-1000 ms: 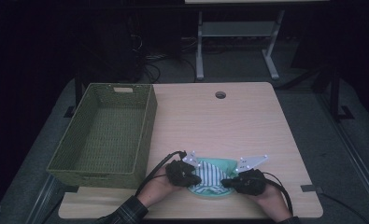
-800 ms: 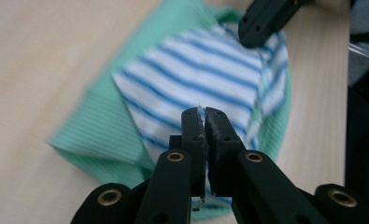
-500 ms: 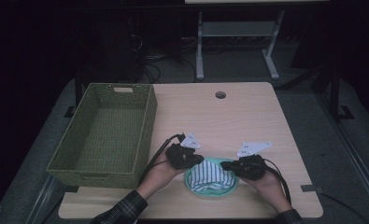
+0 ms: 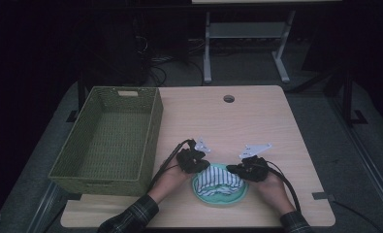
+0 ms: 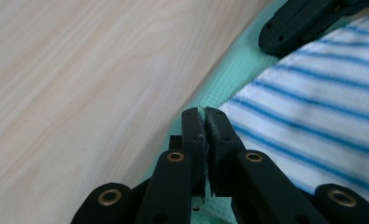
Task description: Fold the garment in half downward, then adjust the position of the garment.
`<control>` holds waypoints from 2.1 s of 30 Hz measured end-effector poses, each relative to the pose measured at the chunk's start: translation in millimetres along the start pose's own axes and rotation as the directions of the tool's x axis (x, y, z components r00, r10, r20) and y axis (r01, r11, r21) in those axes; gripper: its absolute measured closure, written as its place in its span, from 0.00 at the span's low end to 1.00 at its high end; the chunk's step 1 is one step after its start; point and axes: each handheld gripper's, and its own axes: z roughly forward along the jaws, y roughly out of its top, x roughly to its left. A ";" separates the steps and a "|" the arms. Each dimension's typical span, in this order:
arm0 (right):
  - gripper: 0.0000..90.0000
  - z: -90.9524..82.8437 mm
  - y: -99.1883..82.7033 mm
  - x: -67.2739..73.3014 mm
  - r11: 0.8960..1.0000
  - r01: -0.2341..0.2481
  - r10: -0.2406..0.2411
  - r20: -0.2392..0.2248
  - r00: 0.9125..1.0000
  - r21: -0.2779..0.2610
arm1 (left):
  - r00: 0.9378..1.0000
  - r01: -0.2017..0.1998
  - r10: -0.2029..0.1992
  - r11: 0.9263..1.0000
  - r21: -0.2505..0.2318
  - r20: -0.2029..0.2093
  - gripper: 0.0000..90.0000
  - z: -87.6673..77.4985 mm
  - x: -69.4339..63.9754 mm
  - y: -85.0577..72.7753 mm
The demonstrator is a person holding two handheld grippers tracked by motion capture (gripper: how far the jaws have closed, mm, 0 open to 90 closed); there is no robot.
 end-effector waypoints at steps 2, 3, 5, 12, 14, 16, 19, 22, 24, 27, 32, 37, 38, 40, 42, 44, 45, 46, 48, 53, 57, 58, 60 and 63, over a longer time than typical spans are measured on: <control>1.00 3.1 -2.0 -0.1 1.000 0.002 -0.002 0.004 1.000 0.008 | 1.000 0.001 -0.001 1.000 0.002 -0.003 0.97 1.7 0.2 -0.9; 1.00 3.2 -2.1 -0.3 1.000 -0.007 0.007 -0.002 1.000 0.004 | 1.000 0.002 -0.002 1.000 0.003 -0.002 0.98 1.6 0.3 -0.9; 1.00 3.0 -2.1 -0.2 1.000 -0.007 0.007 -0.001 1.000 0.005 | 1.000 0.002 -0.002 1.000 -0.003 -0.004 0.98 1.6 0.0 -1.3; 1.00 -8.3 1.8 -1.1 0.999 -0.006 0.006 -0.002 1.000 -0.044 | 1.000 0.004 -0.003 0.999 -0.045 0.017 0.96 -8.5 -1.1 0.7; 1.00 -12.3 3.2 -2.7 0.998 -0.007 0.007 -0.001 1.000 -0.060 | 0.999 0.019 -0.015 0.996 -0.090 0.046 0.96 -13.6 -4.3 2.2; 1.00 -14.7 4.0 -6.0 0.998 -0.008 0.008 0.007 1.000 -0.068 | 0.998 0.010 -0.003 0.994 -0.110 0.060 0.96 -18.2 -7.7 2.9; 1.00 -16.2 5.4 -8.8 0.998 -0.009 0.010 0.017 1.000 -0.068 | 0.997 -0.003 0.014 0.991 -0.134 0.078 0.96 -23.0 -14.2 2.0; 1.00 -17.9 11.6 -12.5 0.997 0.008 -0.006 0.022 1.000 -0.080 | 0.995 -0.012 0.027 0.989 -0.149 0.097 0.96 -28.4 -23.1 -1.2; 1.00 -18.0 15.6 -14.1 0.995 0.002 0.000 0.018 1.000 -0.095 | 0.994 -0.009 0.026 0.987 -0.163 0.105 0.96 -31.9 -29.1 -3.6; 1.00 -14.5 20.5 -18.0 0.996 0.012 -0.011 0.015 1.000 -0.089 | 0.993 -0.015 0.035 0.986 -0.168 0.115 0.96 -37.6 -34.1 -8.0; 1.00 -4.7 25.3 -21.9 0.996 0.012 -0.012 -0.002 1.000 -0.084 | 0.991 -0.001 0.026 0.982 -0.190 0.134 0.96 -42.2 -46.7 -16.1; 1.00 5.6 24.3 -23.4 0.998 0.013 -0.014 -0.020 1.000 -0.061 | 0.987 -0.009 0.038 0.984 -0.178 0.157 0.96 -40.8 -57.4 -22.6; 1.00 7.3 24.4 -23.7 0.998 0.019 -0.020 -0.025 0.999 -0.058 | 0.986 -0.013 0.041 0.985 -0.174 0.164 0.96 -40.1 -59.4 -23.6; 1.00 10.7 24.4 -22.7 0.998 0.020 -0.021 -0.026 0.999 -0.053 | 0.983 -0.016 0.045 0.986 -0.167 0.175 0.96 -37.5 -65.3 -25.4; 1.00 14.2 24.3 -21.9 0.999 0.021 -0.022 -0.032 0.999 -0.041 | 0.981 -0.026 0.056 0.987 -0.159 0.186 0.96 -33.4 -70.7 -26.4; 1.00 17.1 23.6 -21.6 0.999 0.024 -0.026 -0.035 0.999 -0.034 | 0.977 -0.038 0.067 0.989 -0.145 0.201 0.96 -29.0 -75.3 -26.7; 1.00 17.8 23.2 -21.1 0.999 0.022 -0.023 -0.034 0.999 -0.024 | 0.975 -0.046 0.074 0.990 -0.135 0.208 0.96 -25.7 -79.0 -26.6; 1.00 18.8 22.7 -21.1 1.000 0.023 -0.024 -0.034 0.999 -0.021 | 0.973 -0.059 0.085 0.990 -0.127 0.213 0.96 -23.1 -81.3 -26.4; 1.00 19.4 22.1 -21.5 0.999 0.030 -0.030 -0.032 0.999 -0.016 | 0.969 -0.070 0.095 0.991 -0.116 0.227 0.96 -19.0 -84.7 -26.5; 1.00 21.4 20.6 -21.9 1.000 0.019 -0.019 -0.039 0.999 0.003 | 0.962 -0.072 0.089 0.995 -0.073 0.260 0.96 -8.5 -89.3 -29.4; 1.00 22.7 19.4 -21.8 1.000 0.016 -0.016 -0.042 0.999 0.017 | 0.962 -0.082 0.094 0.995 -0.057 0.255 0.96 -3.9 -86.7 -29.5; 1.00 22.7 19.0 -22.2 1.000 0.022 -0.021 -0.042 0.999 0.017 | 0.963 -0.080 0.092 0.995 -0.058 0.253 0.96 -3.7 -85.9 -29.3; 1.00 21.9 18.4 -22.2 0.999 0.022 -0.021 -0.040 0.999 0.026 | 0.965 -0.081 0.092 0.995 -0.055 0.245 0.96 -4.1 -84.9 -29.5; 1.00 20.5 17.2 -23.1 0.999 0.014 -0.013 -0.036 0.999 0.028 | 0.970 -0.085 0.094 0.995 -0.050 0.223 0.96 -5.3 -81.7 -29.7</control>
